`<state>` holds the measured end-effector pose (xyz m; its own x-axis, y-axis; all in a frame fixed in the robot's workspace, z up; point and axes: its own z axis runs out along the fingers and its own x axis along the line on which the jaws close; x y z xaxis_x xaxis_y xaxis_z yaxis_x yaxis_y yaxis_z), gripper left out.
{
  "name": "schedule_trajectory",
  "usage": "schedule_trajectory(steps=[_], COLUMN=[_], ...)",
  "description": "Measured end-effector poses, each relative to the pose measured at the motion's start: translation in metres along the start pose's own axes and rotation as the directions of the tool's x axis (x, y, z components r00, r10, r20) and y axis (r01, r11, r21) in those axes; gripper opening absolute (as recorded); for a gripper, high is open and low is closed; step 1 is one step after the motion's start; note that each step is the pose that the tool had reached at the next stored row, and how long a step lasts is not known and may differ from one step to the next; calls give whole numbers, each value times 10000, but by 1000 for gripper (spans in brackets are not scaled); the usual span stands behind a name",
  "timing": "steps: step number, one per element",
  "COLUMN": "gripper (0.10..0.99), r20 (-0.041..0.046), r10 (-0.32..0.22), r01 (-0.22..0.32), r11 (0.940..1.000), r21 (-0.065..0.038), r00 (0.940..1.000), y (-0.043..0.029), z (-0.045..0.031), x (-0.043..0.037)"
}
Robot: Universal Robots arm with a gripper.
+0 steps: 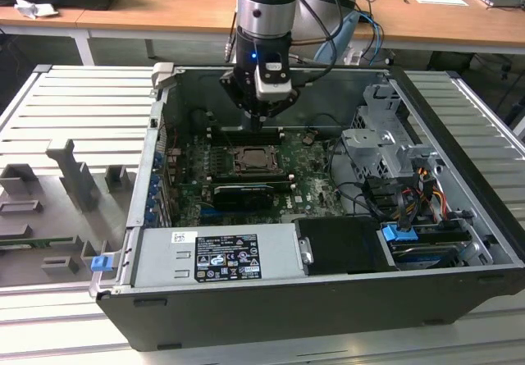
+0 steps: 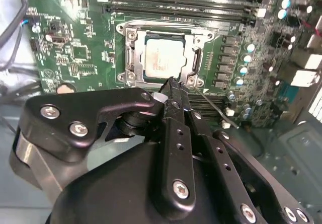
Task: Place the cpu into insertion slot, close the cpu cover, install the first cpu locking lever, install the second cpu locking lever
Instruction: 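Install the first cpu locking lever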
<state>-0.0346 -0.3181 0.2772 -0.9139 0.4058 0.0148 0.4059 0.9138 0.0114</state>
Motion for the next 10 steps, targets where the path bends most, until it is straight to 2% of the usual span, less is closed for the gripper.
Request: schedule_trajectory(steps=[4,6,10], gripper=[106,106,106], r20=[-9,-13,-23], r10=[-741,-1109,-1829], r01=[741,1109,1829], r11=[9972,9938,9831], r21=[10,16,25], r00=[9972,9938,9831], y=[0,0,0], z=[0,0,0], x=[0,0,0])
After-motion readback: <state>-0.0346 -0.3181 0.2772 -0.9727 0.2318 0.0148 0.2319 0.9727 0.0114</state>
